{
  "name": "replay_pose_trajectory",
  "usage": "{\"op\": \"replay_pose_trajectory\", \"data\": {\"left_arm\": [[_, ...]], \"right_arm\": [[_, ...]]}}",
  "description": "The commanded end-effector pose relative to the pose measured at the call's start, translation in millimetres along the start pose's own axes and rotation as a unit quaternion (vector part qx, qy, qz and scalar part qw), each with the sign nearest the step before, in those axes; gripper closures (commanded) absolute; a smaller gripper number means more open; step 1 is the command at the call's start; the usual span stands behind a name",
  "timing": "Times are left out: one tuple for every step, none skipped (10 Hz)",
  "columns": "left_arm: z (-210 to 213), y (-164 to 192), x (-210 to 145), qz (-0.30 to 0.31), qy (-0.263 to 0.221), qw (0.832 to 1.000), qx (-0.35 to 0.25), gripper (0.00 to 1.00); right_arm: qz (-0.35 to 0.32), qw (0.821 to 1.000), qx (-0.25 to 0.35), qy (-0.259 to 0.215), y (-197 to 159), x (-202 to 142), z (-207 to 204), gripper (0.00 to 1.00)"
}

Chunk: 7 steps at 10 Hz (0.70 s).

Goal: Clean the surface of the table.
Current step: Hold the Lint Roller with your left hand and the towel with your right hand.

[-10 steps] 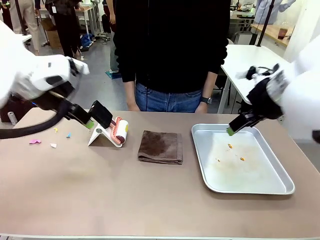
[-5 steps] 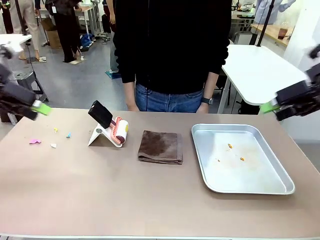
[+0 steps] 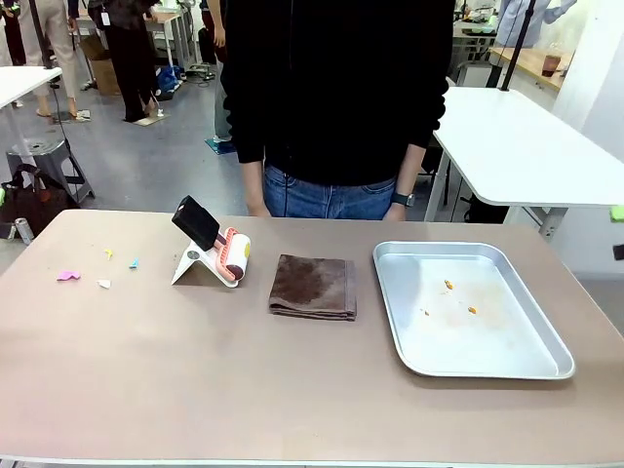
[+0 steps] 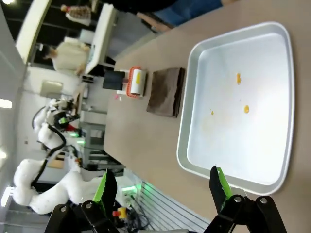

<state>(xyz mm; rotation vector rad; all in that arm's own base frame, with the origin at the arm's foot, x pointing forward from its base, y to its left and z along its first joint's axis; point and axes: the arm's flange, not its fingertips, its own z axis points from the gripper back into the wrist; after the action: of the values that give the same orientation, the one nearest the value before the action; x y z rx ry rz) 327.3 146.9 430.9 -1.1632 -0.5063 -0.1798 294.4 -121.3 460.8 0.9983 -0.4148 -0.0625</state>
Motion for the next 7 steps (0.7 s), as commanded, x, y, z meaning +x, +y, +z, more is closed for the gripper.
{"op": "replay_pose_trajectory", "data": {"left_arm": [[-12,15,-8,0.026,-0.022,0.999,-0.031,0.0],[-17,19,-11,0.046,-0.041,0.997,-0.041,0.0],[-23,19,-15,0.052,-0.051,0.996,-0.046,0.0],[-31,17,-14,0.058,-0.055,0.996,-0.048,0.0],[-34,16,-12,0.063,-0.057,0.996,-0.04,0.0],[-41,14,-10,0.078,-0.054,0.996,0.001,0.0],[-27,24,-12,0.069,-0.048,0.996,-0.041,0.0]], "right_arm": [[-0.026,0.999,0.044,0.006,-37,1,-17,0.0],[-0.045,0.997,0.06,0.001,-51,5,-16,0.0],[-0.052,0.996,0.071,0.001,-61,7,-16,0.0],[-0.059,0.995,0.076,0.0,-68,10,-18,0.0],[-0.066,0.995,0.076,-0.005,-74,12,-21,0.0],[-0.058,0.996,0.059,-0.028,-77,13,-20,0.0],[-0.075,0.995,0.069,0.001,-71,-1,-23,0.0]]}}
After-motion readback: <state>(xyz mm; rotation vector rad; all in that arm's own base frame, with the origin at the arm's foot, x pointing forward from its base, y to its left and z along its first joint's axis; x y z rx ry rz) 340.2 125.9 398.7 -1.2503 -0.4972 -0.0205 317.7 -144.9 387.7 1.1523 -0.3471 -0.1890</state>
